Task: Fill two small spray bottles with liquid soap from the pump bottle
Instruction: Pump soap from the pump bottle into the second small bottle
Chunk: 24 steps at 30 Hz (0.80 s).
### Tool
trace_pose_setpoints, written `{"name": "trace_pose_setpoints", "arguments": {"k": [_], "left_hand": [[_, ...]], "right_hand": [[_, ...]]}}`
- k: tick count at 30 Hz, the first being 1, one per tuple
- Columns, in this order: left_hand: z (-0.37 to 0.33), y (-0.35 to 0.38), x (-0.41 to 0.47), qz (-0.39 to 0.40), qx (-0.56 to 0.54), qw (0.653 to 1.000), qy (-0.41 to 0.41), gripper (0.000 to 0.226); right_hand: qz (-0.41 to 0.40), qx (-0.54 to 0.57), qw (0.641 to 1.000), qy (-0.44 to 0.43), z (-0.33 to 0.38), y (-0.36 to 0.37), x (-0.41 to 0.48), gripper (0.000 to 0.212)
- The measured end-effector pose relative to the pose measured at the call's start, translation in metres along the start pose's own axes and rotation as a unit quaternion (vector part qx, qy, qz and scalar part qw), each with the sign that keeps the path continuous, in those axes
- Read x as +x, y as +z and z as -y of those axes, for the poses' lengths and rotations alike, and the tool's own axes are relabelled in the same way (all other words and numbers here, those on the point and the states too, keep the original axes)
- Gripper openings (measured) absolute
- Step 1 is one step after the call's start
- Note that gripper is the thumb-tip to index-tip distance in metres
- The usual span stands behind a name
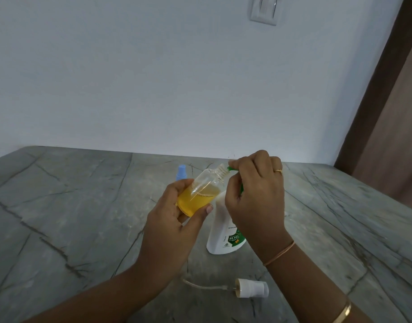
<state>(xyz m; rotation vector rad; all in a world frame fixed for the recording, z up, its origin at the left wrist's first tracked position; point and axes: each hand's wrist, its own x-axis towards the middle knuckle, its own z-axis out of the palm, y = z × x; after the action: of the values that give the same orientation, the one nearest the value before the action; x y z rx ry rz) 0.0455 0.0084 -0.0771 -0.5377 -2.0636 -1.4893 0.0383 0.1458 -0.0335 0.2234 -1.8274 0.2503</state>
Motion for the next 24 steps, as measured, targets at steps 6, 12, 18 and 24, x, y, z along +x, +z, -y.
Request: {"name": "trace_pose_setpoints", "arguments": {"k": [6,12,18,24], "left_hand": [[0.001,0.001,-0.001,0.001,0.009,1.000,0.000,0.049],[0.001,0.000,-0.001,0.001,0.011,1.000,-0.002,0.047],[0.000,0.000,-0.001,0.002,0.013,1.000,-0.003,0.045],[0.000,0.000,-0.001,-0.001,0.023,1.000,0.000,0.048]], "right_hand": [[0.005,0.005,1.000,0.003,0.001,-0.001,-0.001,0.024],[0.025,0.003,1.000,0.008,-0.001,-0.005,0.008,0.023],[0.011,0.005,1.000,0.006,-0.001,-0.003,0.008,0.025],[0.004,0.002,1.000,-0.002,0.000,0.001,-0.003,0.026]]}}
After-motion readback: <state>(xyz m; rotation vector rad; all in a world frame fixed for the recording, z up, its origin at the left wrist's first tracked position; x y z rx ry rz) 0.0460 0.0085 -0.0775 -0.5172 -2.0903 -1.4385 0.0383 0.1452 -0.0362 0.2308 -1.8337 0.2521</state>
